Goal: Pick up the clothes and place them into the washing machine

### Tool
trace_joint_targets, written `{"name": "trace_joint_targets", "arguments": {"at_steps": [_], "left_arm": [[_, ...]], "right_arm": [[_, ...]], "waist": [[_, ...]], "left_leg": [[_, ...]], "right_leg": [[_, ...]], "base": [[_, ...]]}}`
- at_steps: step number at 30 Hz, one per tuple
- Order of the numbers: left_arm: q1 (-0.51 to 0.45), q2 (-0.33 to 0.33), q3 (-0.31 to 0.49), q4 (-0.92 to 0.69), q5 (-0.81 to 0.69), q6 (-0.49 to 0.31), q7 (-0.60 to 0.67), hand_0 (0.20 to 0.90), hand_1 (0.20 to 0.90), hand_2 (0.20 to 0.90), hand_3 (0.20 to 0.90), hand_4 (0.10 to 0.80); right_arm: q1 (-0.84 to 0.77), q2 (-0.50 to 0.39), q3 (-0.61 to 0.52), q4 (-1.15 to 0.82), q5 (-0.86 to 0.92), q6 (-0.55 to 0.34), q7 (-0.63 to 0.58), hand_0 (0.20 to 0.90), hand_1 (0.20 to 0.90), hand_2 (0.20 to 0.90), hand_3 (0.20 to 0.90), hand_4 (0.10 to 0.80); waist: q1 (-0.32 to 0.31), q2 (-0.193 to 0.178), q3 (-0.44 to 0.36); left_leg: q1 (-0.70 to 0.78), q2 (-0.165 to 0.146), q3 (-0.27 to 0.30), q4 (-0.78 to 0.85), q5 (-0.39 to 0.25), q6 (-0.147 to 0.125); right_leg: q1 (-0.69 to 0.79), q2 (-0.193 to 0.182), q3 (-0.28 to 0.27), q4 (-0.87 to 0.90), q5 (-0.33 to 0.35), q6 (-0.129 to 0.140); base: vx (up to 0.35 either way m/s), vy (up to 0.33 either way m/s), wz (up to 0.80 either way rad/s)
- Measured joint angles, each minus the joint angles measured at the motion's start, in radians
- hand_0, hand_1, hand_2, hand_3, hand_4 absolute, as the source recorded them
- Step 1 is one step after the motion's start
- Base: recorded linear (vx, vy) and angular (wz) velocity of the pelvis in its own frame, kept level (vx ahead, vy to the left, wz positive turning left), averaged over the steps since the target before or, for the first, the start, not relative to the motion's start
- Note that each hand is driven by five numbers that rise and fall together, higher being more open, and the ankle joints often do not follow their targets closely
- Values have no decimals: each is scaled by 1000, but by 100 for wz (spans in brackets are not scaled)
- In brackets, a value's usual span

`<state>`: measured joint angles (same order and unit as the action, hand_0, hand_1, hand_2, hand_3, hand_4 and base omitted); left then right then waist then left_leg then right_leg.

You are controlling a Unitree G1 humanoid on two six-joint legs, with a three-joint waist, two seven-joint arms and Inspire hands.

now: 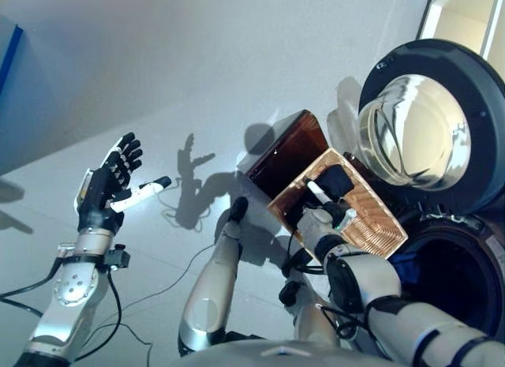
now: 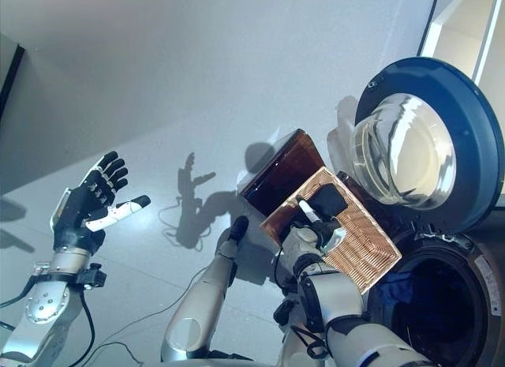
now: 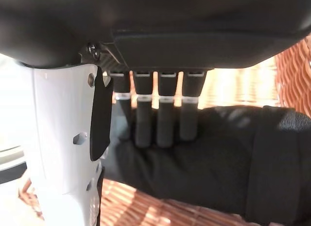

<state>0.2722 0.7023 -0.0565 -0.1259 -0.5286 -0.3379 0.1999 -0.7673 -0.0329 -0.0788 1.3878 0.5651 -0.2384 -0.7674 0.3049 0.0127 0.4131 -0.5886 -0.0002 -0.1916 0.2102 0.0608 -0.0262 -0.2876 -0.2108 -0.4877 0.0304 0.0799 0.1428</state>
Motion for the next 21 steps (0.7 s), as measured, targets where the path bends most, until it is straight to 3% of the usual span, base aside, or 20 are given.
{"name": "trace_joint_targets", "arguments": {"at_steps": [10,16,21], "left_arm": [[11,7,8,-52,-3,-20,0,900,900,900,900,800],[8,18,13,-66,-10,-21,1,900,900,900,900,800],[5,22,13,-66,-13,-23,11,900,900,900,900,800]], "right_arm": [[-14,-18,-2,1,-7,-1,-23,900,900,900,900,800],[-18,-44,-8,0,-8,-3,-41,900,900,900,900,800],[-41,-51,-8,-4,-9,-23,-44,900,900,900,900,800]], "waist": [[7,3,2],[3,17,12],[-24,32,26]], "left_leg": [[-43,-3,-4,10,-2,-3],[-71,-21,-7,33,-3,-2],[-124,-37,-4,112,-31,36]], "right_leg": [[-42,-5,-2,17,-1,0],[-67,-25,-5,46,-7,7],[-141,-66,13,186,-64,8]], "base": [[0,0,0],[-18,34,4],[-26,68,1]]}}
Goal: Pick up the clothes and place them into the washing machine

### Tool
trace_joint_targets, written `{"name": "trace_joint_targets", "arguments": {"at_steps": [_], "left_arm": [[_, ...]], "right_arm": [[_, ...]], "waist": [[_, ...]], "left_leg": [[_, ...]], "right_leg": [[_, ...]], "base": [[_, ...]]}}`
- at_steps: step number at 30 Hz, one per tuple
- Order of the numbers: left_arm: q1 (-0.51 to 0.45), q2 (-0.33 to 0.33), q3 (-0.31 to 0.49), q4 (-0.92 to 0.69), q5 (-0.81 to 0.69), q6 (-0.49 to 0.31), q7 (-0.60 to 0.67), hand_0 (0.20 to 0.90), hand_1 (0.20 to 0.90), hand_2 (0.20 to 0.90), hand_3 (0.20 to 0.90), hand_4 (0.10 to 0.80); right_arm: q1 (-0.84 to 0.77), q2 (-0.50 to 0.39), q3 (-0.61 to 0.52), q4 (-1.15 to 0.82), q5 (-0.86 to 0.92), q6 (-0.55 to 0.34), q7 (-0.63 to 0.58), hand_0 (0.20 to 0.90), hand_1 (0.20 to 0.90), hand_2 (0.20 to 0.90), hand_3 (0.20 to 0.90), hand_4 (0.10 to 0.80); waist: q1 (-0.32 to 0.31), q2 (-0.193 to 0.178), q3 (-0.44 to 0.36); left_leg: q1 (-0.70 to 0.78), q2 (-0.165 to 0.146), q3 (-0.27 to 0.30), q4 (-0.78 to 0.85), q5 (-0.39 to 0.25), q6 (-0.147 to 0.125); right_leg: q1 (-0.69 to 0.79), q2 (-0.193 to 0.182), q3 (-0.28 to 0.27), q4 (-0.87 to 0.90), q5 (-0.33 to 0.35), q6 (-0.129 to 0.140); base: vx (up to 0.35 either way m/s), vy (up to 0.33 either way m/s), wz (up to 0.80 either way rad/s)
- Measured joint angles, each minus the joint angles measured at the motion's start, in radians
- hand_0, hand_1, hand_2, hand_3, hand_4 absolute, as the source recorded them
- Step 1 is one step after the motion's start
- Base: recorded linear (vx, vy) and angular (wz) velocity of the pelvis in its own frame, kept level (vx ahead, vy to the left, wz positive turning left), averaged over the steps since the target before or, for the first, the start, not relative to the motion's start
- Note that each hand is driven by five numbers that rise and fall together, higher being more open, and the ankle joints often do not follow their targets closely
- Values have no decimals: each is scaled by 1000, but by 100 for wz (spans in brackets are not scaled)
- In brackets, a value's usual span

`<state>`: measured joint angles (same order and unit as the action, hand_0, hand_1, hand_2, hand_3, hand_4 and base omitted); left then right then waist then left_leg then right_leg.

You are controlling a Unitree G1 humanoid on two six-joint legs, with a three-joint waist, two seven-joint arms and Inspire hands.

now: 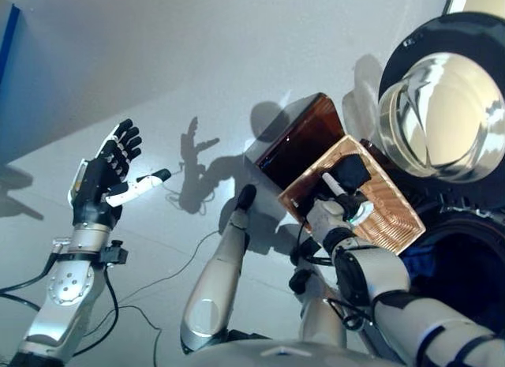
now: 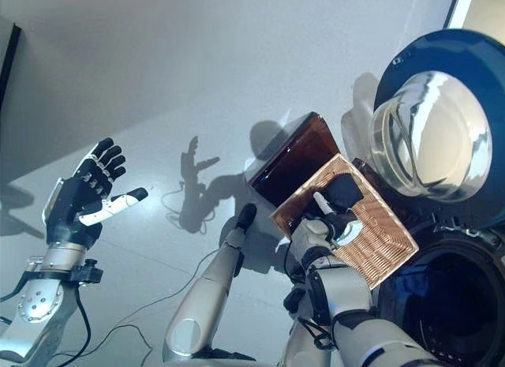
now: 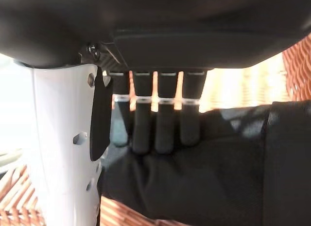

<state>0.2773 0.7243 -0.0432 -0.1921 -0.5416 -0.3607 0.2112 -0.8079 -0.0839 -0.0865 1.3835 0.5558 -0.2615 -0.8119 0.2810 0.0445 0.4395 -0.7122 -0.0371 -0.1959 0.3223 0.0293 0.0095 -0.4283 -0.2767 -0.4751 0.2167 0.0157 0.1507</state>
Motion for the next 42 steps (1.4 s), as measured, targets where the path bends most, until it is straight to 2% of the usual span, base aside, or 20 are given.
{"name": "trace_joint_targets", "arguments": {"at_steps": [4,8,17,18,20,22,24,26,29,30,31,32,38,42], "left_arm": [[0,1,0,0,-3,0,9,900,900,900,900,800],[2,1,3,0,-9,-14,9,900,900,900,900,800],[10,18,6,-8,-34,-19,7,900,900,900,900,800],[10,20,7,-9,-39,-19,6,900,900,900,900,800],[14,20,7,-13,-43,-19,5,900,900,900,900,800],[19,20,13,-18,-46,-19,5,900,900,900,900,800],[30,19,19,-20,-53,-19,4,900,900,900,900,800],[41,19,25,-29,-59,-20,4,900,900,900,900,800],[47,19,28,-38,-60,-21,5,900,900,900,900,800],[48,19,28,-40,-60,-21,5,900,900,900,900,800],[49,19,28,-40,-60,-21,5,900,900,900,900,800],[50,19,29,-40,-59,-21,5,900,900,900,900,800],[53,18,31,-40,-60,-22,3,900,900,900,900,800],[54,18,32,-36,-60,-24,-3,900,900,900,900,800]], "right_arm": [[-3,1,0,-6,0,0,2,900,900,900,900,800],[-1,1,2,-19,-2,-2,2,900,900,900,900,800],[2,-6,5,-26,-32,-2,-2,900,900,900,900,800],[-2,-11,6,-28,-33,-1,-2,900,900,900,900,800],[0,-12,7,-21,-36,0,-3,900,900,900,900,800],[0,-20,7,-29,-37,3,-9,900,900,900,900,800],[12,-8,7,-4,-38,2,-18,900,900,900,900,800],[11,-20,7,-8,-38,3,-17,900,900,900,900,800],[23,-15,8,5,-39,6,-15,900,900,900,900,800],[18,-22,9,3,-39,12,-15,900,900,900,900,800],[20,-22,9,0,-39,18,-15,529,529,529,529,535],[24,-17,10,8,-39,22,-15,200,200,200,200,300],[29,-30,15,8,-42,24,-15,200,200,200,200,300],[36,-28,17,10,-61,22,-13,200,200,200,200,300]], "waist": [[-18,3,3],[-26,10,7],[-32,11,2],[-36,12,1],[-45,16,-15],[-48,18,-21],[-43,19,-46],[-45,24,-66],[-45,29,-85],[-47,29,-87],[-48,30,-91],[-46,29,-98],[-45,34,-119],[-47,40,-126]], "left_leg": [[-20,-8,3,52,-18,10],[-57,-10,21,134,-56,20],[-105,-13,31,193,-71,25],[-111,-14,30,200,-81,30],[-133,-15,30,220,-84,24],[-142,-15,35,236,-95,29],[-161,-13,37,252,-85,22],[-176,-12,36,260,-105,20],[-190,-11,37,276,-99,24],[-187,-11,36,268,-112,17],[-185,-11,36,268,-114,18],[-188,-10,35,269,-109,20],[-207,-10,30,272,-116,10],[-226,-10,30,286,-109,17]], "right_leg": [[-26,-21,11,72,-30,0],[-76,-41,53,165,-65,0],[-139,-58,81,247,-94,-8],[-143,-60,83,258,-107,-3],[-166,-64,93,291,-126,-2],[-179,-72,99,323,-149,1],[-199,-69,105,334,-151,3],[-212,-73,106,348,-168,6],[-227,-73,110,360,-168,8],[-225,-76,108,361,-176,6],[-225,-76,108,362,-177,6],[-228,-74,109,364,-178,7],[-247,-75,106,375,-189,3],[-262,-75,108,377,-185,6]], "base": [[-19,48,0],[-27,52,-14],[-19,35,-1],[77,20,7],[23,31,15],[-25,28,11],[-10,12,2],[-16,36,0],[-5,13,0],[-106,34,-1],[-111,38,-1],[0,0,0],[9,5,2],[-18,9,-1]]}}
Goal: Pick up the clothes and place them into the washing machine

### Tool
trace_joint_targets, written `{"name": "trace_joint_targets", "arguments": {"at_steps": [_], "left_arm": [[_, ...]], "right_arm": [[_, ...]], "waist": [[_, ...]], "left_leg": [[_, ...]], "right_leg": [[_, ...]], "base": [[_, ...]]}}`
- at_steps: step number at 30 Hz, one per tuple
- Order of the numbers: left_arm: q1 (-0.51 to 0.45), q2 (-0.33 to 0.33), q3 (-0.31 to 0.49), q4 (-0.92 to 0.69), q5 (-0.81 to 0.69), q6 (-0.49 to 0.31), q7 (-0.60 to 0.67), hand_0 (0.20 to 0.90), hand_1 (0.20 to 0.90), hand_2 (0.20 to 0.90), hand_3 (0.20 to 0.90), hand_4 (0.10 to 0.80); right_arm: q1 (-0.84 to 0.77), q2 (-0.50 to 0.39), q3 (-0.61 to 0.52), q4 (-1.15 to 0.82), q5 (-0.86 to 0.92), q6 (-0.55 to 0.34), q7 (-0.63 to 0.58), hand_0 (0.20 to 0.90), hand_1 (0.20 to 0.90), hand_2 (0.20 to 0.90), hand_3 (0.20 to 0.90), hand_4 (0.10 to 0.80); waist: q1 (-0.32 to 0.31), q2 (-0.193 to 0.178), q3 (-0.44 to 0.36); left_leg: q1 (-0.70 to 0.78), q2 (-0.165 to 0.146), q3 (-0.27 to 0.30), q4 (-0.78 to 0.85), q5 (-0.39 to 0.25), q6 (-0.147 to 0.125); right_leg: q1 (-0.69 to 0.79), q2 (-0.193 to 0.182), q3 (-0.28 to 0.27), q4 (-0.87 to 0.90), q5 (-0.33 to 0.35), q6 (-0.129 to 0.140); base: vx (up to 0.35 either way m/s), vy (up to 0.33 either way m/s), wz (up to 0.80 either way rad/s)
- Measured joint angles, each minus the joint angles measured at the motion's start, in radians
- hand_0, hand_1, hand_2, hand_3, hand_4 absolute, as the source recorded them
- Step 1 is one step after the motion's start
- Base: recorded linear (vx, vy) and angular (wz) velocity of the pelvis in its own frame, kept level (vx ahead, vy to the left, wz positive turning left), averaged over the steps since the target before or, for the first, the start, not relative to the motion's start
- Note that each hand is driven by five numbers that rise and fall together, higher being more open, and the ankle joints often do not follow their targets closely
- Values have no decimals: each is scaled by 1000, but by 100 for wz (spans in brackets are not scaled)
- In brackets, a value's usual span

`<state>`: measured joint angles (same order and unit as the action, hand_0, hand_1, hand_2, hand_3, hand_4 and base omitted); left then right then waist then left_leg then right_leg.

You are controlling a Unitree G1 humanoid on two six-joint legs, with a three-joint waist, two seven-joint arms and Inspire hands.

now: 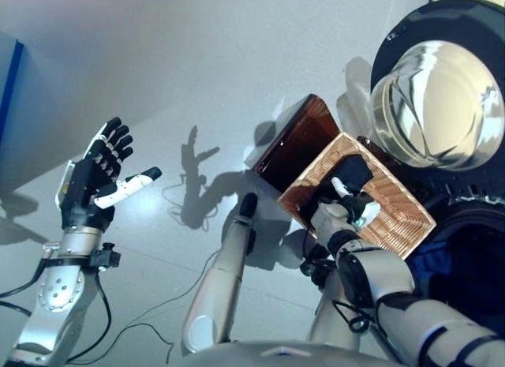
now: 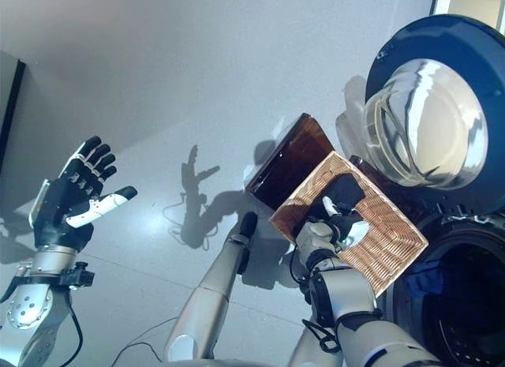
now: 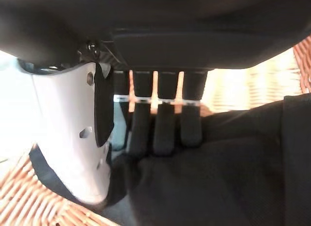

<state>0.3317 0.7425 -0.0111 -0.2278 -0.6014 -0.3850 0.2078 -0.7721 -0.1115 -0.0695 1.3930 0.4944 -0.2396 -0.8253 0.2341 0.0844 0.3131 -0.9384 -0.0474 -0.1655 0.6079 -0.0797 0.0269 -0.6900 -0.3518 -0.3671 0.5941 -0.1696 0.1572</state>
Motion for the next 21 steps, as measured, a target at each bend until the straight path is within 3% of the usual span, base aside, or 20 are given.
{"name": "trace_joint_targets", "arguments": {"at_steps": [17,21], "left_arm": [[11,1,4,-1,0,-8,-7,900,900,900,900,800],[15,0,6,0,0,-9,-7,900,900,900,900,800]], "right_arm": [[2,-5,0,12,-14,23,20,200,200,200,200,300],[5,-8,-4,2,-13,22,22,200,200,200,200,300]], "waist": [[-2,3,-1],[-3,2,-1]], "left_leg": [[-7,1,13,6,9,8],[-3,14,28,0,10,13]], "right_leg": [[0,-5,2,-4,17,7],[0,-1,1,-9,20,6]], "base": [[7,-1,0],[-4,-13,-4]]}}
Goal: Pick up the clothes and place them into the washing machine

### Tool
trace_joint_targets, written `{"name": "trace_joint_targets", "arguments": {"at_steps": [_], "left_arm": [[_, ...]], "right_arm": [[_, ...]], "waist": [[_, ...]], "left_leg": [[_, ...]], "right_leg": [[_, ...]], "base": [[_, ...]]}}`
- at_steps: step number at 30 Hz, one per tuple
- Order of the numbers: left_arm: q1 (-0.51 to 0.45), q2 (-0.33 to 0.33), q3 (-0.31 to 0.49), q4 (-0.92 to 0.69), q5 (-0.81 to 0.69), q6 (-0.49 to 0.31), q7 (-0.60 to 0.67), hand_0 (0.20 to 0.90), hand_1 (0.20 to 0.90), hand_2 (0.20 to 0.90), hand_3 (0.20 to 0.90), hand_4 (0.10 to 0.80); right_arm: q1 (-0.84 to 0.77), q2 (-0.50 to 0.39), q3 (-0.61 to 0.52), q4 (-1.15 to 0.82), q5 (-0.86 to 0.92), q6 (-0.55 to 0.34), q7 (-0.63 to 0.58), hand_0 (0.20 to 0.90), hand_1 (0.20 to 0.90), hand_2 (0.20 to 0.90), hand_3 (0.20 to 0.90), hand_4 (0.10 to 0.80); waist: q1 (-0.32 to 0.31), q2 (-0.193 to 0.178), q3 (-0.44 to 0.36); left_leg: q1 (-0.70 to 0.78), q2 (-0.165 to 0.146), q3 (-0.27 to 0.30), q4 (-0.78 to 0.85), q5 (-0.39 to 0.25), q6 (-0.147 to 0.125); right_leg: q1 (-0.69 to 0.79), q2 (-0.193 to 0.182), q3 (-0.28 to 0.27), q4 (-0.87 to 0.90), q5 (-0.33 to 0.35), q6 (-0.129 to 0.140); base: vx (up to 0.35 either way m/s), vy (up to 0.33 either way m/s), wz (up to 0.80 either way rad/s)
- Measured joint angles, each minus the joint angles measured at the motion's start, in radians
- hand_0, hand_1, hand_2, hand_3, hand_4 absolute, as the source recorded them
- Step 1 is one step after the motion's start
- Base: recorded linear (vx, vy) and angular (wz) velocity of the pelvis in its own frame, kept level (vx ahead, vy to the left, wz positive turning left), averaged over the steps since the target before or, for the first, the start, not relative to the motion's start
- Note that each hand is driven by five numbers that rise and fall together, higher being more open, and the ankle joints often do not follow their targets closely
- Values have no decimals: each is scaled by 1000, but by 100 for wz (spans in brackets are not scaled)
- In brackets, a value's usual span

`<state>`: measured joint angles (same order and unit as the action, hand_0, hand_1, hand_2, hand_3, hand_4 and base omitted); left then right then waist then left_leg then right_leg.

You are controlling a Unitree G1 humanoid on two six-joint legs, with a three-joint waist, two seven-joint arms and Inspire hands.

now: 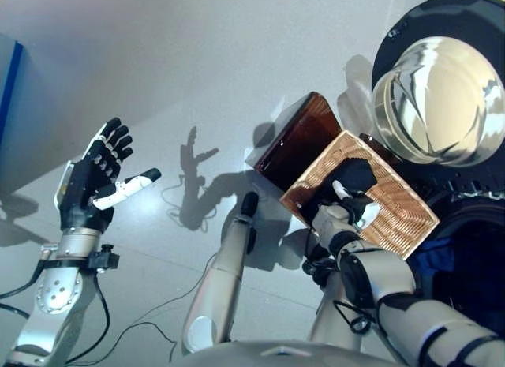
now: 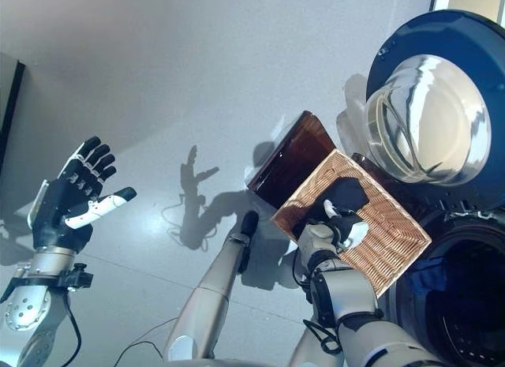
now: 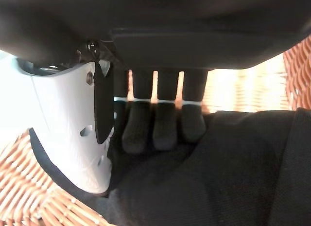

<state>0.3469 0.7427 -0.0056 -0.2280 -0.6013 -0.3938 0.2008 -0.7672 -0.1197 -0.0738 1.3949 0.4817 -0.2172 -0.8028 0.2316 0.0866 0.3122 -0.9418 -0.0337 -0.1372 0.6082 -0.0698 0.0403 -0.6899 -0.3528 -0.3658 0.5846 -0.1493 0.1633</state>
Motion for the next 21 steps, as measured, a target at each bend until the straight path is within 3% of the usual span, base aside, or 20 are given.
{"name": "trace_joint_targets", "arguments": {"at_steps": [5,16,21], "left_arm": [[0,-1,1,3,-1,0,-1,900,900,900,900,800],[24,-73,3,123,-64,-6,-71,900,900,900,900,800],[24,-107,-2,172,-79,-5,-108,900,900,900,900,800]], "right_arm": [[39,10,1,-71,36,-24,29,200,200,200,200,300],[280,45,3,-284,166,-179,160,200,200,200,200,300],[344,39,-10,-284,238,-201,256,200,200,200,200,300]], "waist": [[-21,-4,2],[-71,-102,12],[-81,-121,9]], "left_leg": [[38,6,10,-48,20,4],[283,50,62,-244,65,-13],[364,55,76,-285,66,-14]], "right_leg": [[28,10,2,-56,27,-2],[250,69,-1,-302,125,-3],[340,86,0,-387,159,-2]], "base": [[34,-28,-6],[80,-36,-15],[105,-2,-8]]}}
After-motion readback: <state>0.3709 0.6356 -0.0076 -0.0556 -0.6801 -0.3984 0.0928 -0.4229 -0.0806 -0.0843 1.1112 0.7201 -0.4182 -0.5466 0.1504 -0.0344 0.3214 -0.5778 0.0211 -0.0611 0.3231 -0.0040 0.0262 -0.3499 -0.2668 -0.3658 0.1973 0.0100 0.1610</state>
